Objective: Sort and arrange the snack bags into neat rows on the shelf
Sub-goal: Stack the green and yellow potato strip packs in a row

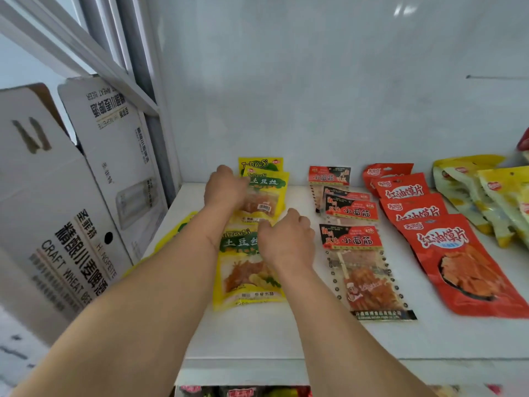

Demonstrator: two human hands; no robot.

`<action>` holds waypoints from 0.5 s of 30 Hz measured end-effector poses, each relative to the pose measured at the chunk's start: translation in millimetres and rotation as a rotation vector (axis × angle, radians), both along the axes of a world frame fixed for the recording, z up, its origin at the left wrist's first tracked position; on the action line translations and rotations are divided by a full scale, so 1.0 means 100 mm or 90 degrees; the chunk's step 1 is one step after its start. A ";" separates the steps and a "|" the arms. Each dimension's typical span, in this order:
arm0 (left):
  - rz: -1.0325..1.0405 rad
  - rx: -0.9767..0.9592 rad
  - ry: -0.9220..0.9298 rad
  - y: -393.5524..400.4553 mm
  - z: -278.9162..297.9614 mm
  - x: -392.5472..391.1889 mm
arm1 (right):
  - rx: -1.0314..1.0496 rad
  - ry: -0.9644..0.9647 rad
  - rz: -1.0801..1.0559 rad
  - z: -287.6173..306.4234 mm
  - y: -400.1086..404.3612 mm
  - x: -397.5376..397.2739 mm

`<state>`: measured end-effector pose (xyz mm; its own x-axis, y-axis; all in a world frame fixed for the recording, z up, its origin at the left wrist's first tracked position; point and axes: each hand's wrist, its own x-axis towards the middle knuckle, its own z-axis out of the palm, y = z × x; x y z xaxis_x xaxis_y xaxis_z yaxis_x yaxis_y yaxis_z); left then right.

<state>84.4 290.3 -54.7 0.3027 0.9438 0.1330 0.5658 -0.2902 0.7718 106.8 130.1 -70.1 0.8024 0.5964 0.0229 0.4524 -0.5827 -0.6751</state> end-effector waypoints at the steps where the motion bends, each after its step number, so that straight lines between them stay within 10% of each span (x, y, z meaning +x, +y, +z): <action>1: 0.006 0.023 0.037 -0.02 0.01 -0.09 | -0.017 -0.014 0.008 0.00 -0.05 -0.04; 8: 0.029 0.058 0.376 -0.38 -0.01 -0.85 | -0.125 -0.141 0.078 -0.10 -0.37 -0.31; 15: 0.046 -0.036 0.406 -0.88 -0.11 -1.31 | -0.181 -0.144 0.102 -0.05 -0.64 -0.37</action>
<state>-47.0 202.1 -65.4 0.2409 0.9651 -0.1028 0.9353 -0.2026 0.2900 70.2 66.4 -75.4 0.6925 0.7214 0.0049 0.6716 -0.6422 -0.3694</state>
